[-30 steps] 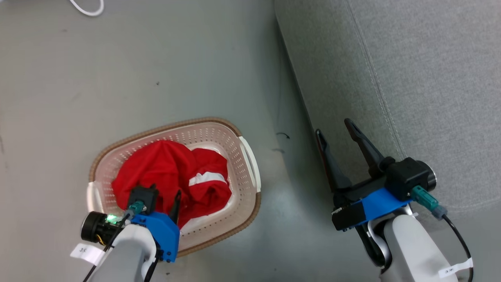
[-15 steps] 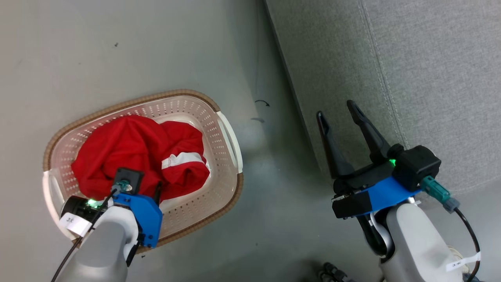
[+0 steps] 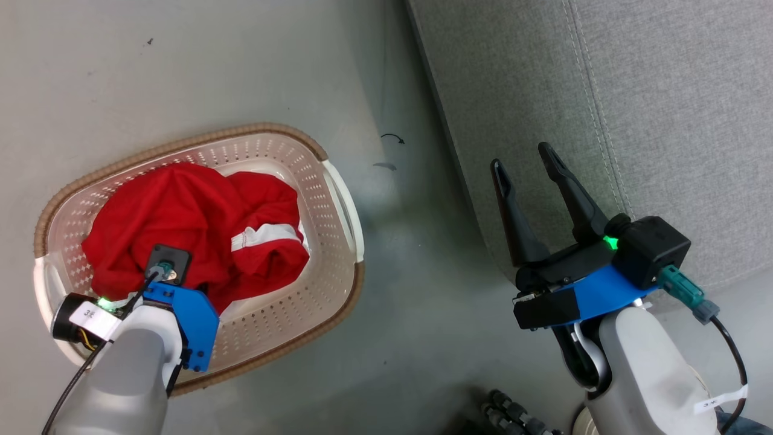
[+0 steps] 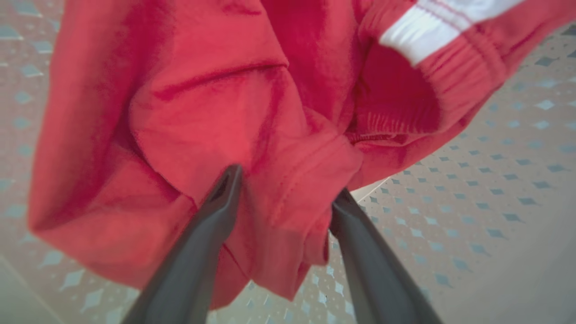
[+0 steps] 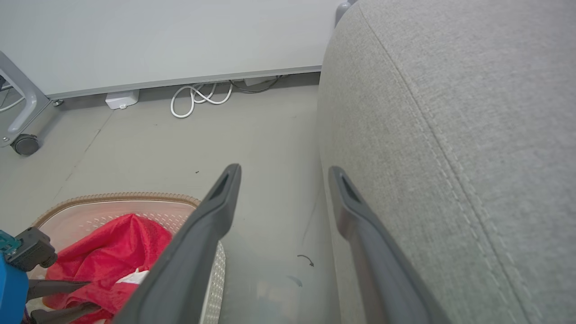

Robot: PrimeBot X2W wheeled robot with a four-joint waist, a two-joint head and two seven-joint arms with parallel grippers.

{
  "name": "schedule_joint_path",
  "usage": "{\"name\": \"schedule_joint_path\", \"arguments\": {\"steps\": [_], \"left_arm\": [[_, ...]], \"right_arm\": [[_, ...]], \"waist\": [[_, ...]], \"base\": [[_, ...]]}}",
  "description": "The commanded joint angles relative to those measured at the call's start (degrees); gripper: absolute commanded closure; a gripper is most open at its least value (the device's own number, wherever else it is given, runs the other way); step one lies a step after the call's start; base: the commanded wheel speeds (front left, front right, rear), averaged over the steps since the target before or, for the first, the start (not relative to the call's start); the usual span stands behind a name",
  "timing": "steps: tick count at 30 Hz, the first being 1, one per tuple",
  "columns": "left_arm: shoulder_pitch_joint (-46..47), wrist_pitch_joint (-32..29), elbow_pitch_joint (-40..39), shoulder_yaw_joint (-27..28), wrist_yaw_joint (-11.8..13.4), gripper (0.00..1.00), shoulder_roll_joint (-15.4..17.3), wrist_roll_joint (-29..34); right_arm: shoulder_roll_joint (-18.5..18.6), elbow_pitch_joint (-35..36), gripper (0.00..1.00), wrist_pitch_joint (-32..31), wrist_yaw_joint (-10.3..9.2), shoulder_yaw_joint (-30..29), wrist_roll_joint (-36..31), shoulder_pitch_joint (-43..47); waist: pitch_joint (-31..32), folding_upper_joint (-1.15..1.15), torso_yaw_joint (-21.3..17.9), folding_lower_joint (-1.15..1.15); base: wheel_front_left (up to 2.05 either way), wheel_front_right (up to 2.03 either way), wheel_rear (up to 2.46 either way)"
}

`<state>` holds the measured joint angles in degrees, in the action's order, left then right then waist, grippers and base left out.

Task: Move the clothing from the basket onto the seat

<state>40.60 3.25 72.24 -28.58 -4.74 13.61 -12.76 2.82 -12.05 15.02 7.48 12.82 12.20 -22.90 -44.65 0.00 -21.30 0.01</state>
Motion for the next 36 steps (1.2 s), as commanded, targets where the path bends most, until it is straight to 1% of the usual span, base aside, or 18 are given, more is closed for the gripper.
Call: {"name": "schedule_joint_path", "arguments": {"steps": [1,8,14,22,29,36], "left_arm": [[1.3,0.3,0.3,-0.2,0.1,1.00,0.8,0.1],[2.1,2.3,0.9,-0.1,-1.1,1.00,2.0,-1.3],[2.7,3.4,1.3,-0.3,-2.3,1.00,2.4,-2.6],[2.5,5.2,1.5,-0.9,-2.8,1.00,2.9,-4.8],[0.5,6.1,1.2,-3.3,-2.7,1.00,1.7,-8.2],[-2.8,8.3,-1.7,-7.9,-2.7,1.00,1.1,-14.0]], "right_arm": [[0.1,0.1,0.00,0.2,0.03,-0.1,0.2,-0.9],[0.1,-0.2,0.00,0.2,0.03,0.4,0.9,-1.5],[0.1,-0.3,0.00,0.2,0.03,0.6,1.0,-2.0],[0.1,-0.7,0.00,0.2,0.03,0.9,0.9,-2.2],[0.1,-1.3,0.00,0.2,0.03,1.2,0.5,-2.3],[0.1,-2.9,0.00,0.2,0.03,0.8,-0.4,-1.0]], "waist": [[0.0,0.00,0.1,-0.01],[0.2,0.00,0.2,-0.01],[0.5,0.00,0.4,-0.01],[1.4,0.00,1.0,-0.01],[4.1,0.00,2.1,-0.01],[10.2,0.00,4.4,-0.01]], "base": [[0.00,0.00,0.00],[0.00,0.00,0.00],[0.00,0.00,0.00],[0.00,0.00,0.00],[0.00,0.00,0.00],[0.00,0.00,0.00]]}}
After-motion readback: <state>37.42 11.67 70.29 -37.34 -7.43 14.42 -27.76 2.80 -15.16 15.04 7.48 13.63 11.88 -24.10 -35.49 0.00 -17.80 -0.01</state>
